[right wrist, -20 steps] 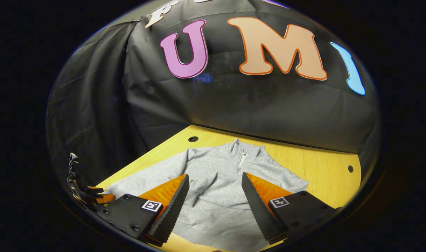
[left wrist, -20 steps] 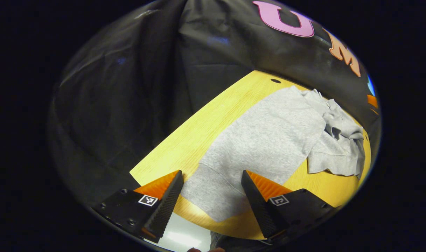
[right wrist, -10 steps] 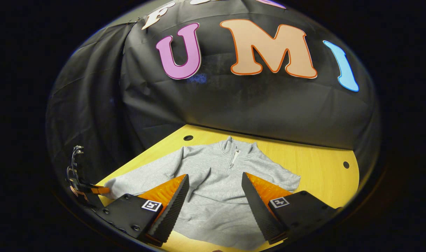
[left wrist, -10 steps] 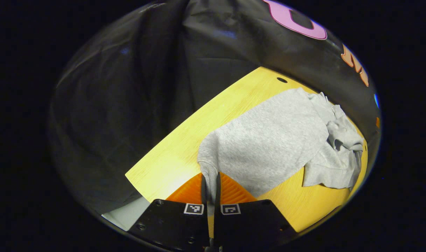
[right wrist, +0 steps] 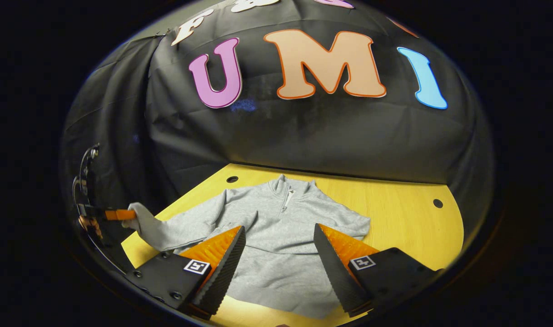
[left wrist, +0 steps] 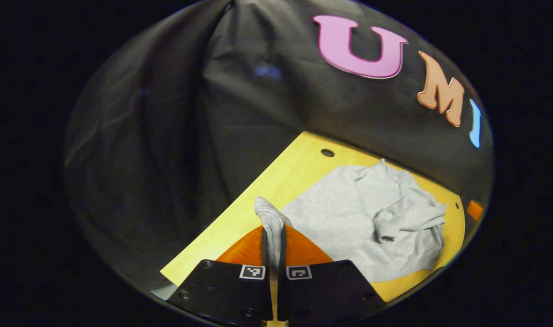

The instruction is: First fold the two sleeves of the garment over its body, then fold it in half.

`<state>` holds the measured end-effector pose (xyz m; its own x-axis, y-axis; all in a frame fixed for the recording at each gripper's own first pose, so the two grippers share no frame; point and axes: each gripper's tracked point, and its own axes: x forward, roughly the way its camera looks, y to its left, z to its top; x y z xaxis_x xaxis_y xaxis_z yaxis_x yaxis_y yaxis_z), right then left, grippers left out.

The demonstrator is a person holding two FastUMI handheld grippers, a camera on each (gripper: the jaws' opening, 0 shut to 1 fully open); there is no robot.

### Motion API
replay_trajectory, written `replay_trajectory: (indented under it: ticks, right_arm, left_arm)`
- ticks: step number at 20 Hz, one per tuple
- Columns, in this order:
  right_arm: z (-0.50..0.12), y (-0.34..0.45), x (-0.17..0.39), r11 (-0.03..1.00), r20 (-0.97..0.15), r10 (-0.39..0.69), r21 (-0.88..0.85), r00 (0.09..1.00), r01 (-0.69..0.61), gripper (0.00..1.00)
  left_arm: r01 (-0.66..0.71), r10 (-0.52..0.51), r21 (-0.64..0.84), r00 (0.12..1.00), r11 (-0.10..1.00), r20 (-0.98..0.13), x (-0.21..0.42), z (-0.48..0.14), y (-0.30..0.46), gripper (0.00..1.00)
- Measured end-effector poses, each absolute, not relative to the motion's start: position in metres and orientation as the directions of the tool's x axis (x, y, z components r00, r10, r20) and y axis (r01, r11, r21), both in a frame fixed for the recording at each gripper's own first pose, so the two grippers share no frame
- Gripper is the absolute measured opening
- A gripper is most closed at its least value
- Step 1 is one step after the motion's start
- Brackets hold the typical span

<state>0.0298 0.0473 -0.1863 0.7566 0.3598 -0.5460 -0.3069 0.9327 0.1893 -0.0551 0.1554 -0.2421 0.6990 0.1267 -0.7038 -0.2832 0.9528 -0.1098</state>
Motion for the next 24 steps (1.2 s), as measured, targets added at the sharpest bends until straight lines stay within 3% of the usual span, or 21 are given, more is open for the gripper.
replay_trajectory:
  ticks: [4, 10, 17, 24]
  right_arm:
    - [-0.184, 0.018, 0.018, 0.948, -0.545, 0.319, 0.184, 0.776, -0.260, 0.96]
    - [-0.186, -0.037, -0.004, 0.970, -0.558, 0.239, 0.181, 0.795, -0.164, 0.96]
    - [-0.191, -0.102, -0.030, 0.985, -0.574, 0.141, 0.163, 0.806, -0.056, 0.96]
    - [-0.197, -0.155, -0.054, 0.988, -0.601, 0.067, 0.149, 0.797, 0.029, 0.96]
  left_arm:
    - [-0.145, 0.039, -0.123, 0.785, 0.982, -0.619, -0.005, -0.196, 0.104, 0.02]
    - [0.063, -0.147, -0.171, 0.827, 0.983, -0.543, 0.051, -0.166, -0.004, 0.02]
    - [0.289, -0.363, -0.222, 0.781, 0.931, -0.508, 0.075, -0.159, -0.145, 0.02]
    - [0.429, -0.479, -0.222, 0.715, 0.876, -0.509, 0.083, -0.180, -0.251, 0.02]
